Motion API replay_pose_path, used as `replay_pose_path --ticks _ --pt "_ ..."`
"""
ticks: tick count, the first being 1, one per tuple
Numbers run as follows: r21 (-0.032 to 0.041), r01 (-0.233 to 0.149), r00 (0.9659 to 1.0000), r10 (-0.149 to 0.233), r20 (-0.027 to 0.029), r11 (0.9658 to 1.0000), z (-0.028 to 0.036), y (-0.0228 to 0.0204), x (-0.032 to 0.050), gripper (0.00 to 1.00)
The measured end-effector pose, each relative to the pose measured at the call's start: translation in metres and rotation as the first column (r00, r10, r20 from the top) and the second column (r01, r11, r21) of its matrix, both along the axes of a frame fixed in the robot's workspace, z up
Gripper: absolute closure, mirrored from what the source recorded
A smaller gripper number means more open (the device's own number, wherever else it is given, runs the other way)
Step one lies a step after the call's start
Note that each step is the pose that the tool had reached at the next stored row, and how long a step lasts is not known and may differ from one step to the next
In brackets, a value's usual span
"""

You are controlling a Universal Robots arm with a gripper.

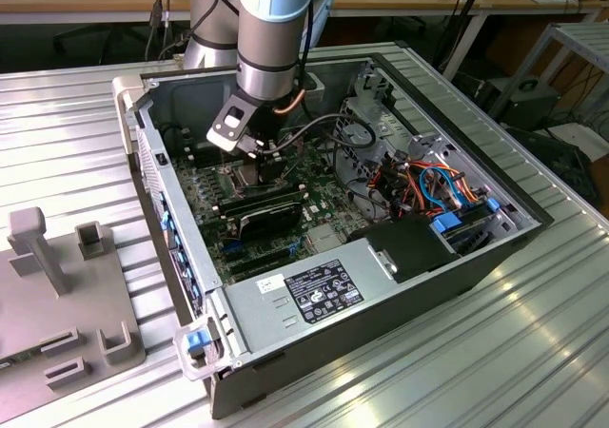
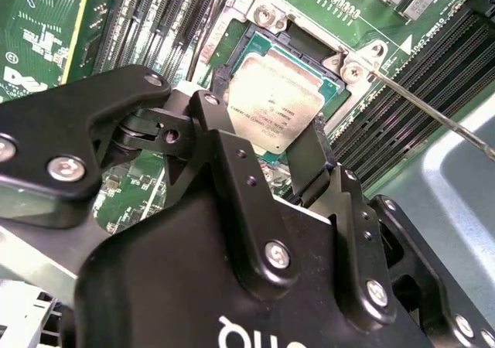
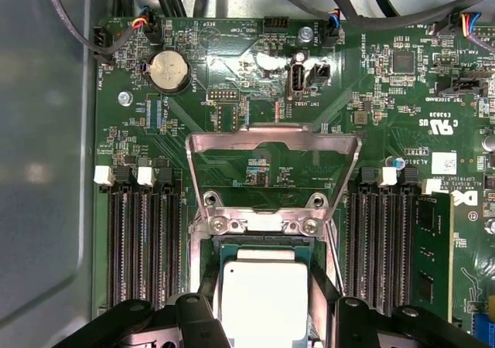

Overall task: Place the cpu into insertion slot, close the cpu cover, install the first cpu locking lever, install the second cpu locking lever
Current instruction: 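Place the cpu into insertion slot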

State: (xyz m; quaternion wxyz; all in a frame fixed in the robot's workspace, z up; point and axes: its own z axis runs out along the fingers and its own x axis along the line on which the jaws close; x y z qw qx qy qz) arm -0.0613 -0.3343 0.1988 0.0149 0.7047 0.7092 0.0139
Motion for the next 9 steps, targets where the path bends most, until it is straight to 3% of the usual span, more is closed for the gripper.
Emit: replay_pose_path --ticks 9 --pt "-0.0001 0.000 1.0000 0.000 -0.0001 1.0000 -0.0015 0.0007 0.0002 0.45"
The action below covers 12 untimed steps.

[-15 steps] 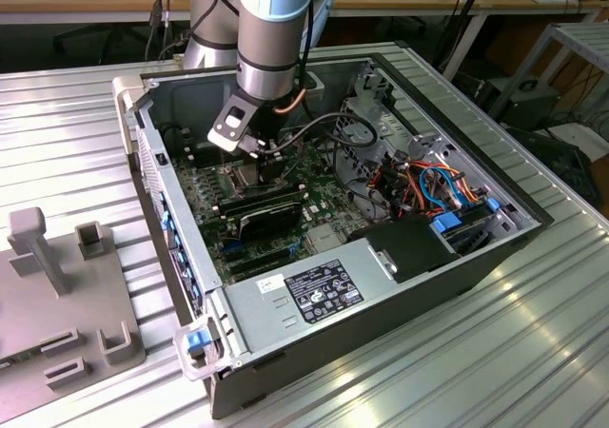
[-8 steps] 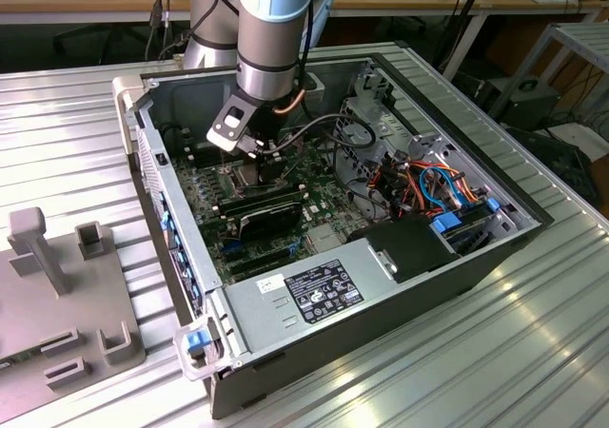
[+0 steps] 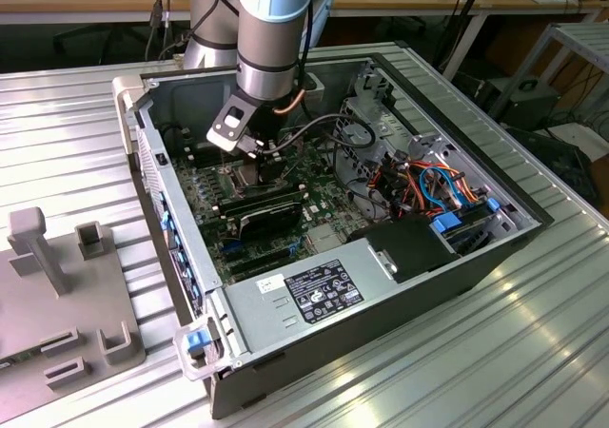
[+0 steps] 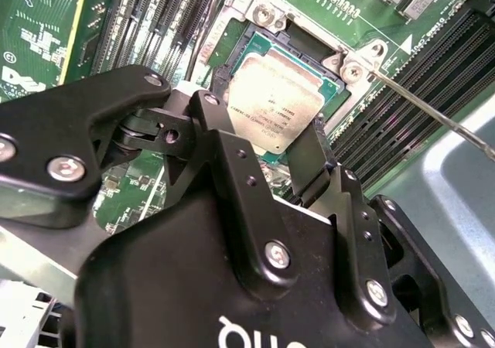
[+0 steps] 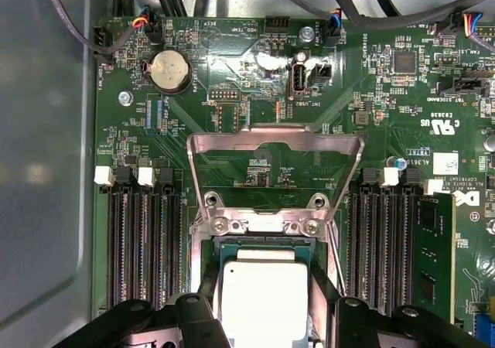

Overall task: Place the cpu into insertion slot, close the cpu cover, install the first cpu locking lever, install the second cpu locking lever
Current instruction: 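Place the cpu into insertion slot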

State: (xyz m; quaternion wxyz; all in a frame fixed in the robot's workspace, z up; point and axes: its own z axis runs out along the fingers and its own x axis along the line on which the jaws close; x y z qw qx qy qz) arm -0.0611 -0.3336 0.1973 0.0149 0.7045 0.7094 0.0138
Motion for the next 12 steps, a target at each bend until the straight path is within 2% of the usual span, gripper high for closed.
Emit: replay_pose_path --ticks 9,11,12 --pt "0.0000 -0.017 0.9998 0.017 0.0023 0.9998 0.0016 0.0001 -0.0013 0.45" --pt "-0.0006 -0.017 0.9998 0.017 0.0062 0.9998 0.0019 0.0000 -0.0015 0.45" --pt "-0.0010 -0.017 0.9997 0.017 0.0163 0.9998 0.0020 0.0000 -0.0017 0.45"
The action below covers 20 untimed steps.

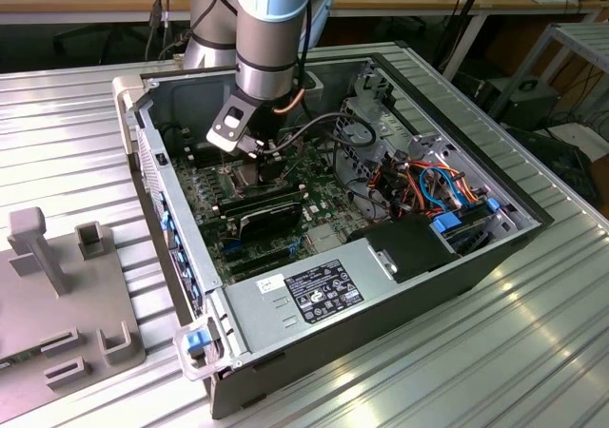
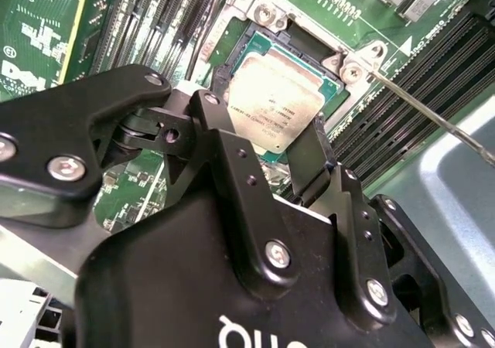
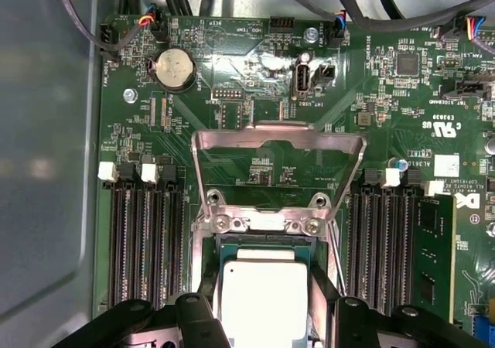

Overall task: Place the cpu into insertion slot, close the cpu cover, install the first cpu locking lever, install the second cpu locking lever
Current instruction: 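Place the cpu into insertion slot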

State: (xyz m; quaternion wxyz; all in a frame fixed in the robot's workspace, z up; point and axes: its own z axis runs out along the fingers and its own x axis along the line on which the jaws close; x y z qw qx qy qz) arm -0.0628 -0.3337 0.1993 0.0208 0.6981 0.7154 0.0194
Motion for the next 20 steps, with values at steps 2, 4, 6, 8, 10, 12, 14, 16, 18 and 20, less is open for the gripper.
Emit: replay_pose_path --ticks 2,4,6,8,10,12,14,16,18,20 --pt "0.0004 0.000 0.9998 0.000 0.0173 1.0000 -0.0002 0.0000 -0.0018 0.45" --pt "0.0003 0.000 0.9995 0.000 0.0308 1.0000 -0.0011 0.0001 -0.0043 0.45" --pt "0.0002 0.000 0.9994 0.000 0.0332 1.0000 -0.0015 0.0000 -0.0045 0.45" --pt "0.0001 0.001 0.9994 -0.001 0.0334 1.0000 -0.0017 0.0000 -0.0045 0.45" --pt "0.0002 0.003 0.9994 -0.003 0.0335 1.0000 -0.0019 0.0000 -0.0046 0.45" --pt "0.0004 0.003 0.9994 -0.003 0.0338 1.0000 -0.0021 0.0001 -0.0050 0.45" --pt "0.0004 0.003 0.9994 -0.003 0.0335 1.0000 -0.0023 0.0001 -0.0065 0.45" --pt "0.0003 0.003 0.9994 -0.003 0.0334 1.0000 -0.0025 0.0000 -0.0067 0.45" --pt "0.0001 0.003 0.9994 -0.003 0.0333 1.0000 -0.0029 0.0000 -0.0067 0.45" --pt "0.0000 0.003 0.9994 -0.003 0.0333 1.0000 -0.0036 0.0000 -0.0068 0.45"
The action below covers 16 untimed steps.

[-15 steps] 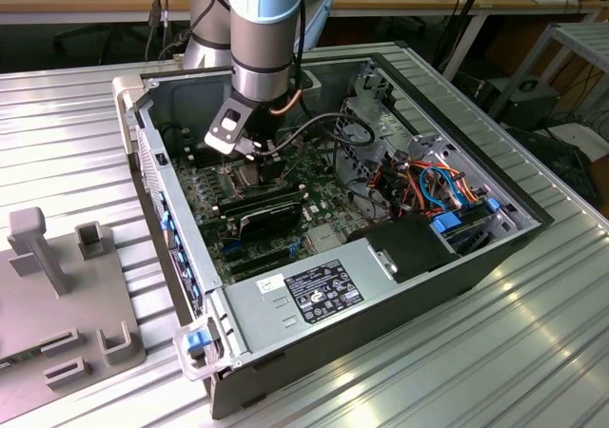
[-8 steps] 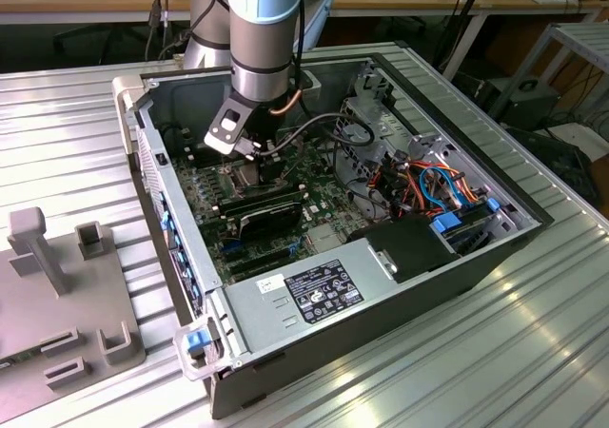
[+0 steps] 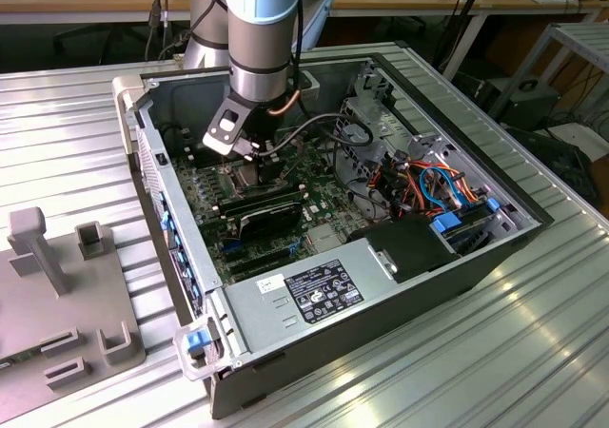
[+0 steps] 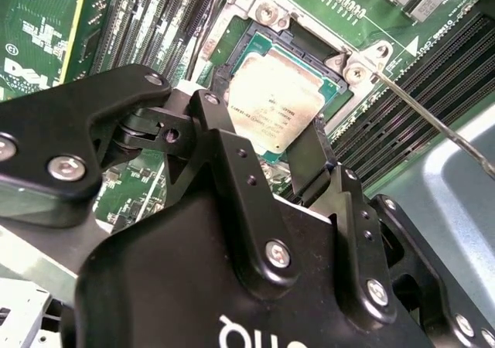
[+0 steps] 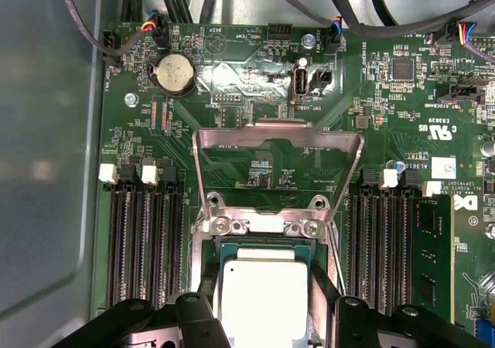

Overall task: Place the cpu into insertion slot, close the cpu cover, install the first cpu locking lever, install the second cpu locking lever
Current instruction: 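Place the cpu into insertion slot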

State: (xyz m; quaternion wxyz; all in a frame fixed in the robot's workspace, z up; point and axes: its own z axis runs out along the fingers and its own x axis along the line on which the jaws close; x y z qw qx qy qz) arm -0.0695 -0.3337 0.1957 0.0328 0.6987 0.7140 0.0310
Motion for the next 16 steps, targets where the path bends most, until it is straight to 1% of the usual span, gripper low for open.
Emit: replay_pose_path --ticks 6,9,13,16 --pt "0.0002 0.000 1.0000 0.000 -0.0001 1.0000 -0.0028 0.0000 0.0000 0.45" --pt "0.0020 0.000 1.0000 0.000 0.0000 1.0000 -0.0040 -0.0001 -0.0001 0.45" --pt "0.0057 0.000 1.0000 0.000 -0.0006 1.0000 -0.0040 -0.0002 -0.0002 0.45" --pt "0.0054 0.000 1.0000 0.000 -0.0009 1.0000 -0.0036 -0.0004 -0.0003 0.45"
